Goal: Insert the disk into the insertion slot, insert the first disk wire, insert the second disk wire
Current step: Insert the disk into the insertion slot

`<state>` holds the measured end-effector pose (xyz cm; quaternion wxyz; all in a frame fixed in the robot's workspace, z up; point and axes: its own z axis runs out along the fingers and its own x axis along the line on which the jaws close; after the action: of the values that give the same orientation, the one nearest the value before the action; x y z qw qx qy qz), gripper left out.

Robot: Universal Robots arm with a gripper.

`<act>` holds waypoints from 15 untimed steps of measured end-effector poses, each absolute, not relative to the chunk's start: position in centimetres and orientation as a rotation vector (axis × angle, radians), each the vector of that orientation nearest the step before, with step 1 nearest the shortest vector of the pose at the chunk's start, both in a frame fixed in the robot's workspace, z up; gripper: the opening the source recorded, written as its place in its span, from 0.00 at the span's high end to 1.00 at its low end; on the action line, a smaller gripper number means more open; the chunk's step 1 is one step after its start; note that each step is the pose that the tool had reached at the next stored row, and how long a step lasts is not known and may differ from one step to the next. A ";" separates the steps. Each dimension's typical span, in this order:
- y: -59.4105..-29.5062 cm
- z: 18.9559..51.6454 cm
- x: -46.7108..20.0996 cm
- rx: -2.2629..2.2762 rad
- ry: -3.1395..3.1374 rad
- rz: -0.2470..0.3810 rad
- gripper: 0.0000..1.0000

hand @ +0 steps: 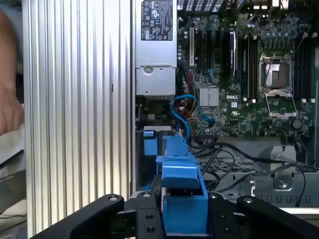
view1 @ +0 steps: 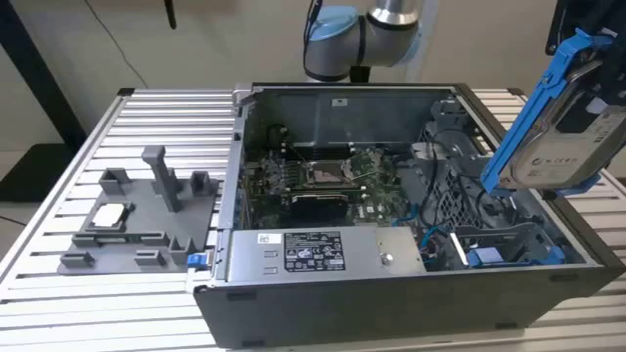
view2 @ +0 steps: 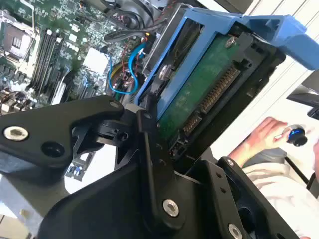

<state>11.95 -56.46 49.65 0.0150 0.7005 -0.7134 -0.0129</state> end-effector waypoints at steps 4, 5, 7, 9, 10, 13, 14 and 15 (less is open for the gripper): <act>-56.5 49.7 11.9 2.180 -2.220 -0.040 0.67; -56.5 49.7 12.0 2.180 -2.220 -0.040 0.67; -56.5 49.7 11.9 2.180 -2.220 -0.040 0.67; -56.5 49.7 11.9 2.180 -2.220 -0.040 0.67; -56.5 49.7 11.9 2.180 -2.220 -0.040 0.67; -56.5 49.6 11.9 2.179 -2.221 -0.040 0.67; -56.5 49.5 12.0 2.177 -2.222 -0.040 0.67; -56.5 49.3 11.9 2.175 -2.225 -0.041 0.67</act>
<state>11.95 -56.52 49.27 0.0148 0.6990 -0.7149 -0.0130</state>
